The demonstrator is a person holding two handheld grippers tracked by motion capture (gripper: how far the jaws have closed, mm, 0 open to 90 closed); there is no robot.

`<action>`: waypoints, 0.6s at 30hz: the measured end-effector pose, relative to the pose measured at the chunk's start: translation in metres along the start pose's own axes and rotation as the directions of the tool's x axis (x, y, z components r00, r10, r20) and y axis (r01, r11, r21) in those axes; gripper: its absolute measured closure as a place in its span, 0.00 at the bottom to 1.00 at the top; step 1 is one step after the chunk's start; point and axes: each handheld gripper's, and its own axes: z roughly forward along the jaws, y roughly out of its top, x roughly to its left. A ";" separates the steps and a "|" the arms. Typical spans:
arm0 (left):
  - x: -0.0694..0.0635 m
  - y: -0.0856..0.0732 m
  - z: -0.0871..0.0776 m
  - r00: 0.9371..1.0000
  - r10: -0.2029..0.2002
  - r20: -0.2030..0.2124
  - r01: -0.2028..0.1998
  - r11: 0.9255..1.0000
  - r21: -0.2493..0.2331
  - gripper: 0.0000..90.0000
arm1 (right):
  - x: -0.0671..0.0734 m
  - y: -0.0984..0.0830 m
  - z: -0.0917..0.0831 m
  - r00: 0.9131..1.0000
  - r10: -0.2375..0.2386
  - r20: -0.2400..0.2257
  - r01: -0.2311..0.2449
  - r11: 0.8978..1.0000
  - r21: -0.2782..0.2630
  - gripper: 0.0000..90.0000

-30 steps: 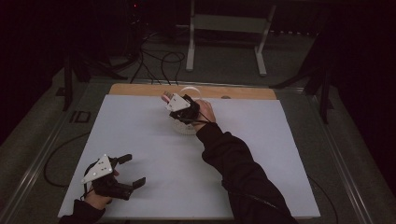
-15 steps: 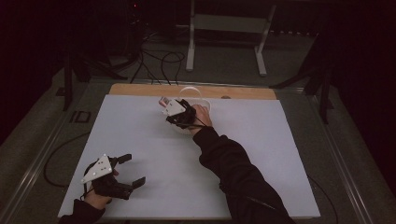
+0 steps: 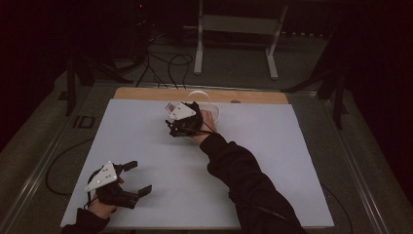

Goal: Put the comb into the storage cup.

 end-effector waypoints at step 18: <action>0.000 -0.001 0.000 1.000 -0.005 -0.004 0.005 1.000 0.001 0.00 | -0.012 -0.003 -0.010 0.975 0.170 -0.143 -0.170 0.985 0.008 0.08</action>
